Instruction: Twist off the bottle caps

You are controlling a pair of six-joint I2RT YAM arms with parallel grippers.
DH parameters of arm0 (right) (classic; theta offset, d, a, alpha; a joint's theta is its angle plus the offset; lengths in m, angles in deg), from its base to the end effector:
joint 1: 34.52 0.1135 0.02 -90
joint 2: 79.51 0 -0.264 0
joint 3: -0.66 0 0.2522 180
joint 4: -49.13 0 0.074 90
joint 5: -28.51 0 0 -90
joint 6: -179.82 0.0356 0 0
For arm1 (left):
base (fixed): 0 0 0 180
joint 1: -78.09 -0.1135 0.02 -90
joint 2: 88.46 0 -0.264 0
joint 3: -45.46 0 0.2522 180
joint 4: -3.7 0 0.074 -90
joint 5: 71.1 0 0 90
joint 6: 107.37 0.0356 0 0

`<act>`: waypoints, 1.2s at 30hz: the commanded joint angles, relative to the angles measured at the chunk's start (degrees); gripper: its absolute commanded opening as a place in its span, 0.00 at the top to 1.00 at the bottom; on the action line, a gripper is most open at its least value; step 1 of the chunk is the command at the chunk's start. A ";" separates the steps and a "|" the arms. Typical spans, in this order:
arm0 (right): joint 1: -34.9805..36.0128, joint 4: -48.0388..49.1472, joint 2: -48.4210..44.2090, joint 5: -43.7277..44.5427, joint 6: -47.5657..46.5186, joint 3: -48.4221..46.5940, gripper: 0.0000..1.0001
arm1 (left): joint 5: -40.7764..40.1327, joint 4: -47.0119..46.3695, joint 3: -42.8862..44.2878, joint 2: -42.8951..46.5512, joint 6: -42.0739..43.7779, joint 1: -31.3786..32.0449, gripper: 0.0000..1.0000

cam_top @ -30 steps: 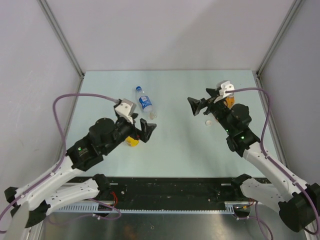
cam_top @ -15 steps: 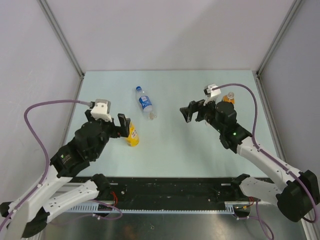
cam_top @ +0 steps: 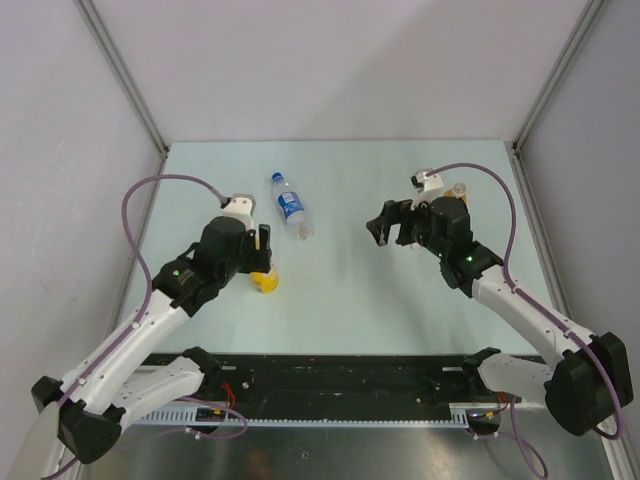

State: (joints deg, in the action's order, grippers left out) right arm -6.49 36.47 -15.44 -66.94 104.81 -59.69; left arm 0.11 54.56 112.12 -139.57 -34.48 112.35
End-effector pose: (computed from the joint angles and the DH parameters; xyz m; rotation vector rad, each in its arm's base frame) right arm 0.2290 0.1257 0.3037 -0.2828 1.8788 0.6051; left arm 0.1594 -0.0947 0.3243 0.1384 2.1497 -0.1610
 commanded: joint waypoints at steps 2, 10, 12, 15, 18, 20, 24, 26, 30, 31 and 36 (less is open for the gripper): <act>0.10 -0.83 1.73 -2.39 0.66 -2.54 0.01 | 4.55 -4.85 -3.29 -1.03 -0.79 -1.39 0.26; 0.88 -0.84 2.87 -3.31 0.18 -2.52 0.01 | 2.79 -9.07 -7.19 -2.65 0.05 -1.90 0.41; 1.08 -0.80 3.07 -3.75 0.15 -2.54 0.01 | 2.86 -10.10 -7.99 -3.07 0.40 -1.91 0.44; 1.40 -0.38 3.26 -4.75 0.20 -2.54 0.01 | 2.83 -10.84 -8.44 -3.45 0.83 -1.92 0.49; 1.75 0.32 3.23 -5.78 0.22 -2.54 0.01 | 3.38 -11.23 -8.44 -2.83 1.37 -1.92 0.53; 1.87 1.07 3.18 -6.87 0.18 -2.56 0.01 | 4.08 -11.25 -8.33 -1.81 1.77 -1.94 0.57; 2.24 2.48 3.09 -9.77 -0.27 -2.57 0.01 | 5.88 -11.19 -8.19 0.49 2.33 -1.92 0.60; 2.43 2.87 3.01 -10.50 -0.41 -2.55 0.01 | 6.92 -11.18 -8.24 1.50 2.42 -1.92 0.61; 2.75 3.79 2.78 -12.67 -0.62 -2.54 0.01 | 9.47 -11.17 -8.15 2.91 2.49 -1.99 0.64; 2.83 4.15 2.62 -13.63 -0.68 -2.54 0.01 | 10.30 -11.17 -7.94 3.28 2.55 -1.96 0.65; 2.75 7.36 1.38 -26.19 -3.32 -2.54 0.01 | 16.79 -11.13 -5.95 4.91 3.97 -1.93 0.64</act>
State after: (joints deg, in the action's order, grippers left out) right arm -3.96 38.72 -12.33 -82.18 103.98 -59.73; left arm 10.52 45.38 103.92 -136.42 -32.86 110.77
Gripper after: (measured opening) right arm 0.993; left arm 0.451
